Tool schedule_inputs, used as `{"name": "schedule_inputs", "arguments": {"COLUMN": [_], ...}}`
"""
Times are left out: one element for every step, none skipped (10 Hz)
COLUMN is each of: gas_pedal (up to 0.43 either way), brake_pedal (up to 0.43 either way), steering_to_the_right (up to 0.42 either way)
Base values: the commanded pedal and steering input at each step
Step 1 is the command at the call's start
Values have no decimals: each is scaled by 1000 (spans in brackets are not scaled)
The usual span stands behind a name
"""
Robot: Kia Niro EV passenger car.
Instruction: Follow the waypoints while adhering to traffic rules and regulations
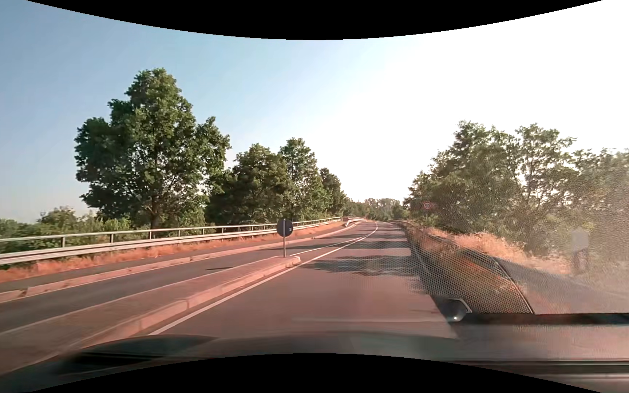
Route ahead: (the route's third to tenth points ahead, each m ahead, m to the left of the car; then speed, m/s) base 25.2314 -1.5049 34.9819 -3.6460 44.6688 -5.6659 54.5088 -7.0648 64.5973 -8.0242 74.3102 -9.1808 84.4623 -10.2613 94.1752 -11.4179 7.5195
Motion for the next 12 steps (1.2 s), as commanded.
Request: {"name": "schedule_inputs", "arguments": {"gas_pedal": [169,169,169,177,177,189,197,197,209,209,209,220], "brake_pedal": [0,0,0,0,0,0,0,0,0,0,0,0], "steering_to_the_right": [103,96,89,80,75,69,64,52,42,36,29,19]}}
